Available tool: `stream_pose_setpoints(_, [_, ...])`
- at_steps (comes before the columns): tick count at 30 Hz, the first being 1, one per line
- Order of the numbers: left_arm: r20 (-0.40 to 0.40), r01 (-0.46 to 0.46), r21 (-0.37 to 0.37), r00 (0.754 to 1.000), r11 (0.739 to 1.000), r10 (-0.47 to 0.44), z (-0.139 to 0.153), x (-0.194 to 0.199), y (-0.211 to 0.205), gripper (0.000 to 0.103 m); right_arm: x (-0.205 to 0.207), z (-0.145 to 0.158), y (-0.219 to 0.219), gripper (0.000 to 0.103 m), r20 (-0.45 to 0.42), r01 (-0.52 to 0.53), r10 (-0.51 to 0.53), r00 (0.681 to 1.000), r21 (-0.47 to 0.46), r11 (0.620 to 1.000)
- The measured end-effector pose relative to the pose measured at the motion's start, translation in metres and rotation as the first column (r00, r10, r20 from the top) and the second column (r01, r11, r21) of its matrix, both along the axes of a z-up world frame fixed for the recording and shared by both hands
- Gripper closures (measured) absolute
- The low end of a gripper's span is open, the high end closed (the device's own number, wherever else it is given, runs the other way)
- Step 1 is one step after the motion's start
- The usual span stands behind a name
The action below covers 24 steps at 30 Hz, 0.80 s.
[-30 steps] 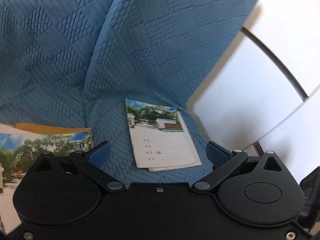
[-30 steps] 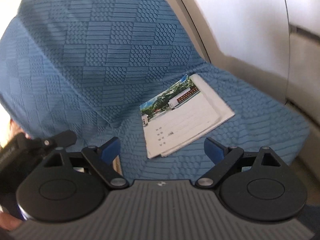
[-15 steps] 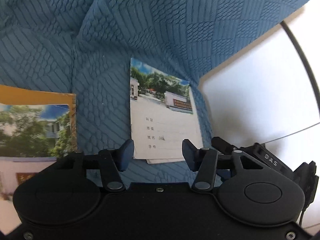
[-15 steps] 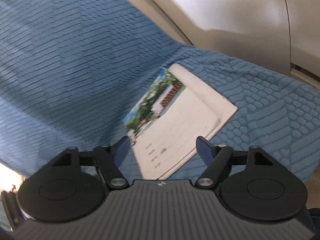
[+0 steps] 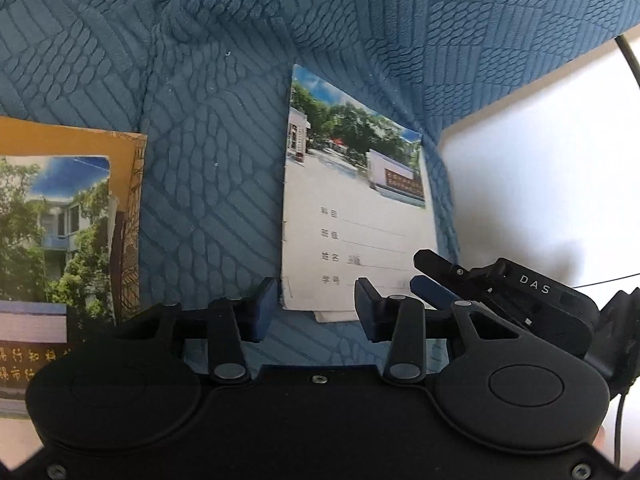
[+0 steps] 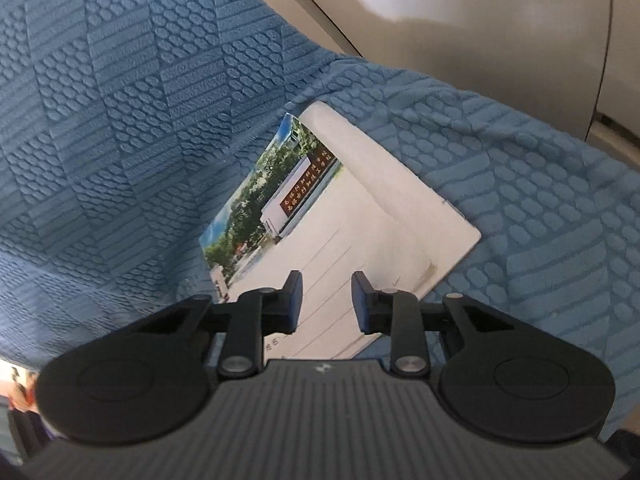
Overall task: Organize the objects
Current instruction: 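Move both grippers down toward the last postcard pile on the seat, then close the left gripper on the postcard edge while the right gripper closes on it too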
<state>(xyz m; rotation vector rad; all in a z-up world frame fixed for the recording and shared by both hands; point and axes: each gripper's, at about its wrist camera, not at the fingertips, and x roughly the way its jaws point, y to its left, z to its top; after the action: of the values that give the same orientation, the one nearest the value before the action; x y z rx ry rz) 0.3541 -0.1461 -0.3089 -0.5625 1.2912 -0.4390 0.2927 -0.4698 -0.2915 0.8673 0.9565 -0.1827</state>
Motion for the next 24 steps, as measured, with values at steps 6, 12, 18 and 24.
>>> stream_pose_setpoints(6, [-0.031, -0.035, -0.030, 0.999, 0.999, 0.034, -0.006, 0.004, -0.001, 0.063, -0.001, -0.010, -0.006, 0.077, -0.026, 0.034, -0.032, 0.999, 0.075, 0.997])
stream_pose_setpoints(12, [-0.114, -0.130, -0.158, 0.987, 0.979, 0.112, -0.017, 0.008, 0.009, 0.059, -0.003, -0.017, -0.012, 0.078, -0.030, 0.089, -0.086, 0.996, 0.141, 0.986])
stream_pose_setpoints(18, [-0.165, -0.195, -0.281, 0.974, 0.940, 0.152, -0.023, 0.011, 0.020, 0.091, -0.004, -0.020, -0.016, 0.078, -0.032, 0.104, -0.099, 0.995, 0.187, 0.977])
stream_pose_setpoints(24, [-0.164, -0.201, -0.279, 0.974, 0.939, 0.159, -0.020, 0.009, 0.018, 0.101, -0.011, -0.020, -0.020, 0.074, -0.003, 0.108, -0.112, 0.994, 0.279, 0.954])
